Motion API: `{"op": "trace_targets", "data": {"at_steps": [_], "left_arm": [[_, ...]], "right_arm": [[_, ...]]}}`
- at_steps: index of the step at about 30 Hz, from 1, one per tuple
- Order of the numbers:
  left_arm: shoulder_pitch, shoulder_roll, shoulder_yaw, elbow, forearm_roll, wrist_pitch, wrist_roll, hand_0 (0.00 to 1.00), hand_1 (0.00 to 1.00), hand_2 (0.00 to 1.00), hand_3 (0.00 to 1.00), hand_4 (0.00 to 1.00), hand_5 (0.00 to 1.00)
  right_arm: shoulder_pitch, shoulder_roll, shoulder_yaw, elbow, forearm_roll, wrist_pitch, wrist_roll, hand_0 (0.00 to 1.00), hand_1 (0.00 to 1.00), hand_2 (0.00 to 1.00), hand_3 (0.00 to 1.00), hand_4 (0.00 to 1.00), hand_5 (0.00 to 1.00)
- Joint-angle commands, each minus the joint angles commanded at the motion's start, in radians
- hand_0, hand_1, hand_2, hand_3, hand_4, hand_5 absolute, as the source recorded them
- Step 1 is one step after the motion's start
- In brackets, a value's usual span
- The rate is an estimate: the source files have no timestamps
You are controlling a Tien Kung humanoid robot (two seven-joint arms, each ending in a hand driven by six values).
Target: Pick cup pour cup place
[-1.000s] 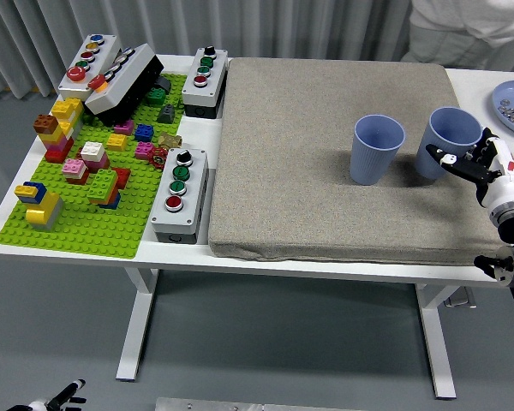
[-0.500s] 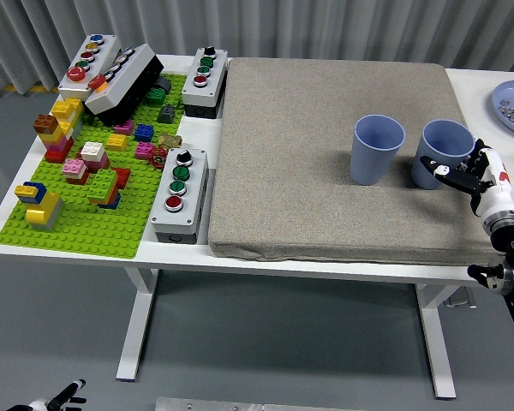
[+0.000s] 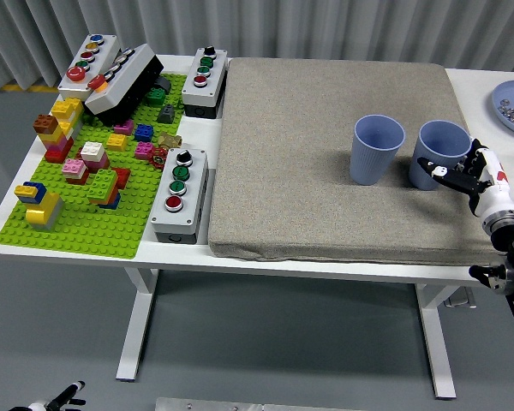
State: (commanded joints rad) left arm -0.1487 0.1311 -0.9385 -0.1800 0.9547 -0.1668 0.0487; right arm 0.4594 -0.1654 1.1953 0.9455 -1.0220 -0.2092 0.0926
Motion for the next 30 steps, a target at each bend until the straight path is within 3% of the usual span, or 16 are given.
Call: {"op": "trace_targets", "data": {"at_steps": [30], "left_arm": [[0.0,-0.001,-0.018,0.0,0.013,-0.001,0.002,0.871,0.854,0.862,0.77,0.64,0.955]], "right_arm": [[-0.001,-0.008,0.023,0.03,-0.024,0.016,-0.032,0.927,0.865,0.934,0.936,0.854,0.311]]}}
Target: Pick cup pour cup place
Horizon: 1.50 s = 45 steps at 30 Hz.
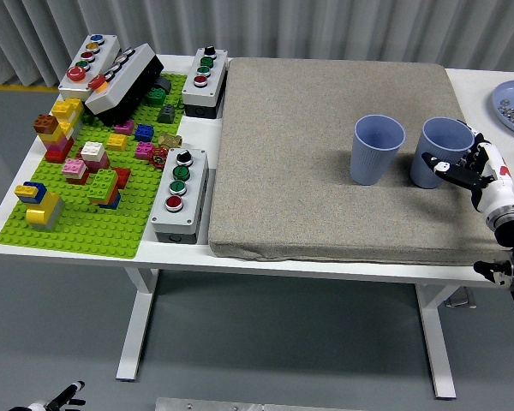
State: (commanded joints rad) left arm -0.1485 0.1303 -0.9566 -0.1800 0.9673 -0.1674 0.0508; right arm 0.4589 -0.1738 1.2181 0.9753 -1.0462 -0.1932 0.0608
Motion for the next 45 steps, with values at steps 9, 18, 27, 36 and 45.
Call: {"op": "trace_targets", "data": {"at_steps": [9,18,27,36,45], "left_arm": [[0.002,0.001,-0.005,0.0,0.002,0.0,0.001,0.871,0.854,0.862,0.77,0.639,0.955],[0.003,0.001,-0.009,0.0,0.003,0.001,0.0,0.872,0.853,0.86,0.77,0.638,0.954],[0.008,0.001,-0.008,0.0,0.0,0.001,0.0,0.871,0.854,0.86,0.77,0.638,0.954],[0.017,0.001,-0.011,0.0,-0.007,0.003,0.001,0.871,0.854,0.859,0.77,0.638,0.954],[0.025,0.001,-0.017,0.0,-0.01,0.004,0.0,0.872,0.854,0.858,0.77,0.638,0.954]], "right_arm": [[-0.009,-0.007,0.018,0.025,-0.023,0.009,-0.023,0.927,0.874,0.947,0.941,0.857,0.317],[-0.029,-0.019,0.035,0.044,-0.037,0.025,-0.043,0.938,0.883,0.965,0.956,0.862,0.327],[-0.065,-0.028,0.04,0.08,-0.044,0.036,-0.055,0.938,0.886,0.971,0.956,0.864,0.335],[-0.086,-0.035,0.036,0.1,-0.051,0.041,-0.062,0.944,0.886,0.969,0.955,0.867,0.338],[-0.139,-0.062,0.053,0.154,-0.06,0.044,-0.07,0.945,0.886,0.964,0.956,0.868,0.344]]}}
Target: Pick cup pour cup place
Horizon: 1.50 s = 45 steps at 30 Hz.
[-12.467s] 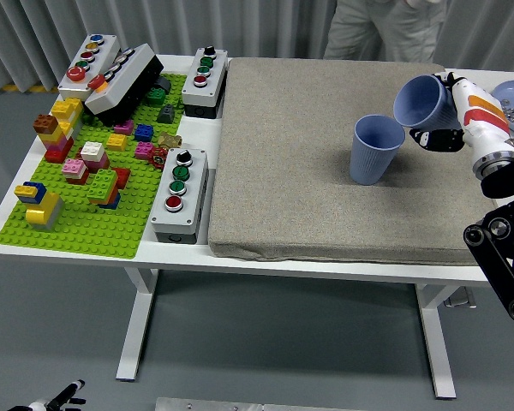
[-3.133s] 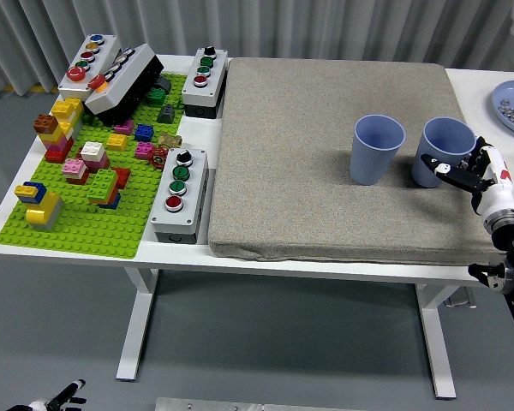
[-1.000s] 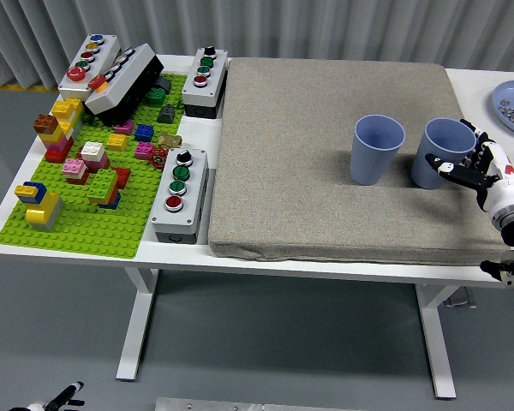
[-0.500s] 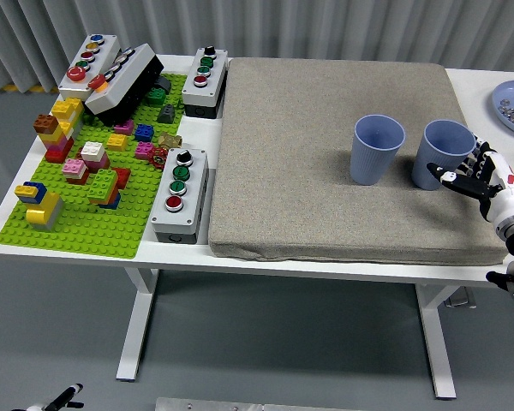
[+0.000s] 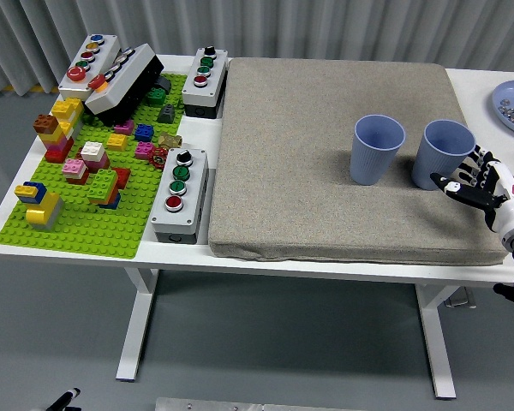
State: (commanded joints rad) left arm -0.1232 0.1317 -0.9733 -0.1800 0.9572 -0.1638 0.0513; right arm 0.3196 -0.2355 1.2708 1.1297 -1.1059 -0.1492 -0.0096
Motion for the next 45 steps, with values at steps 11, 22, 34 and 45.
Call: {"op": "trace_targets", "data": {"at_steps": [11,22,34,45], "left_arm": [[-0.001,0.006,-0.021,0.0,0.017,0.0,0.0,0.871,0.854,0.857,0.769,0.639,0.955],[-0.007,0.013,-0.025,0.0,0.013,0.003,0.0,0.872,0.854,0.857,0.769,0.638,0.955],[-0.017,0.014,-0.019,0.0,0.011,0.004,-0.003,0.872,0.855,0.857,0.769,0.638,0.956],[-0.025,0.005,0.006,0.0,-0.004,0.001,-0.006,0.871,0.855,0.857,0.769,0.638,0.956]], "right_arm": [[-0.051,-0.03,0.029,0.066,-0.007,0.011,-0.021,0.942,0.889,0.969,0.96,0.868,0.35],[0.054,-0.102,0.105,0.119,0.032,-0.037,-0.052,0.943,0.881,0.96,0.946,0.864,0.391],[0.236,-0.138,0.154,0.044,0.117,-0.136,-0.049,0.923,0.825,0.853,0.852,0.868,0.73],[0.306,-0.093,0.173,-0.079,0.137,-0.211,0.003,0.843,0.713,0.698,0.738,0.835,0.998]]}}
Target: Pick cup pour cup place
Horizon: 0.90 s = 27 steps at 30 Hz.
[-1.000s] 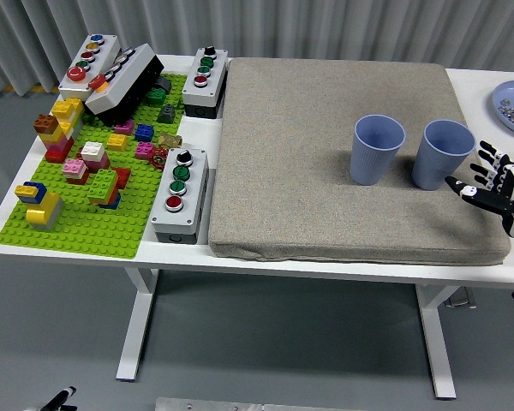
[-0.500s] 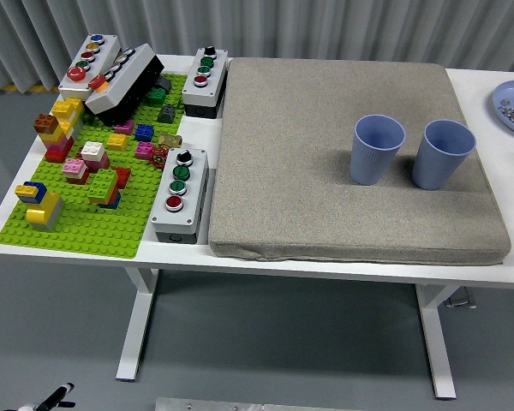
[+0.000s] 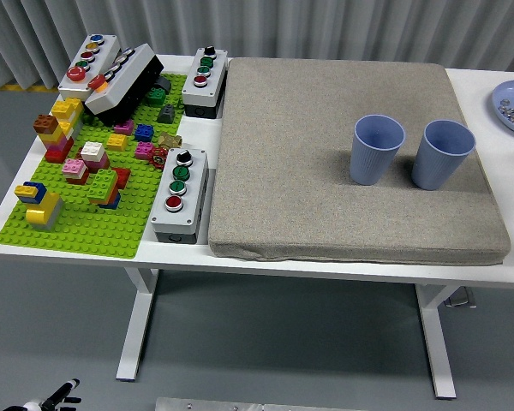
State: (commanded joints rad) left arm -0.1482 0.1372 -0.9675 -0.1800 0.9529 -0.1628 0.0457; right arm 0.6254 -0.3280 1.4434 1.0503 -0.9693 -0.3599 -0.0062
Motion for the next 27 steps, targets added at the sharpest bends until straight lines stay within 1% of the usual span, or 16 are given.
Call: {"op": "trace_targets", "data": {"at_steps": [3,7,11,27], "left_arm": [[-0.002,0.0,0.016,0.0,-0.013,-0.001,-0.001,0.871,0.855,0.857,0.769,0.638,0.956],[0.0,-0.001,0.02,0.0,-0.017,-0.002,-0.001,0.872,0.855,0.857,0.769,0.639,0.957],[0.004,-0.002,0.02,0.0,-0.017,-0.001,-0.001,0.872,0.855,0.857,0.769,0.639,0.957],[0.008,-0.003,0.023,0.0,-0.021,0.002,0.0,0.869,0.856,0.857,0.769,0.638,0.955]], "right_arm": [[0.014,0.016,0.008,-0.036,0.003,0.018,-0.004,0.843,0.713,0.698,0.738,0.835,0.998],[0.016,0.03,0.012,-0.057,0.007,0.025,-0.003,0.845,0.721,0.702,0.738,0.839,0.998],[0.011,0.035,0.013,-0.053,0.0,0.023,-0.004,0.845,0.721,0.702,0.738,0.839,0.998],[0.004,0.028,0.005,-0.039,0.002,0.027,-0.007,0.846,0.72,0.707,0.744,0.844,0.998]]}}
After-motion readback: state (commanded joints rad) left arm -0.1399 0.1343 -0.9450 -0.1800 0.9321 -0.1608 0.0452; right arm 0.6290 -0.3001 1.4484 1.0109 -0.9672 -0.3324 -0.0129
